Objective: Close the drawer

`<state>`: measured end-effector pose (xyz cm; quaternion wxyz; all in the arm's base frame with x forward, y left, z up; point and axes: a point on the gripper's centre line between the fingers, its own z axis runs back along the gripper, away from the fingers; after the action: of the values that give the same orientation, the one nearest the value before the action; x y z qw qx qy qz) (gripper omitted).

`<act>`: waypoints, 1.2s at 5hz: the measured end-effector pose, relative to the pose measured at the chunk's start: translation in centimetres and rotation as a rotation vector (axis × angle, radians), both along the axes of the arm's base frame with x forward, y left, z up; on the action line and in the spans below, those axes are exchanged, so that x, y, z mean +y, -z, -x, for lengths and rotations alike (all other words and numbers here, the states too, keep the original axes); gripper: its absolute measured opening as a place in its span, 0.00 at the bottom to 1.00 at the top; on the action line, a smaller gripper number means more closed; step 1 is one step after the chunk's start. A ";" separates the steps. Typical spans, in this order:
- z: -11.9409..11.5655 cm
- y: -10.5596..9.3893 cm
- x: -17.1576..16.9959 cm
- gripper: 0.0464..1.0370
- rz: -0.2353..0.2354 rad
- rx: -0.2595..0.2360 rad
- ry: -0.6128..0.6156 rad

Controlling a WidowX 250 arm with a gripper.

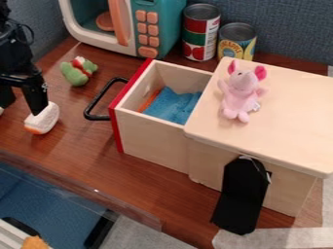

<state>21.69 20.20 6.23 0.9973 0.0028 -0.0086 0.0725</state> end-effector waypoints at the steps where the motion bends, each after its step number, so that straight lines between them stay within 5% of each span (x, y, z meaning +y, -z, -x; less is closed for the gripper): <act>1: 0.1 0.8 -0.3 0.96 0.023 0.016 0.007; 2: -0.4 -0.2 -2.7 0.96 0.064 -0.059 0.155; 4: -3.4 -3.3 -4.3 0.96 0.109 -0.207 0.190; 6: -5.7 -0.1 -3.6 0.96 0.177 -0.179 0.102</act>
<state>27.37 16.60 6.31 0.9913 -0.0919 -0.0915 0.0219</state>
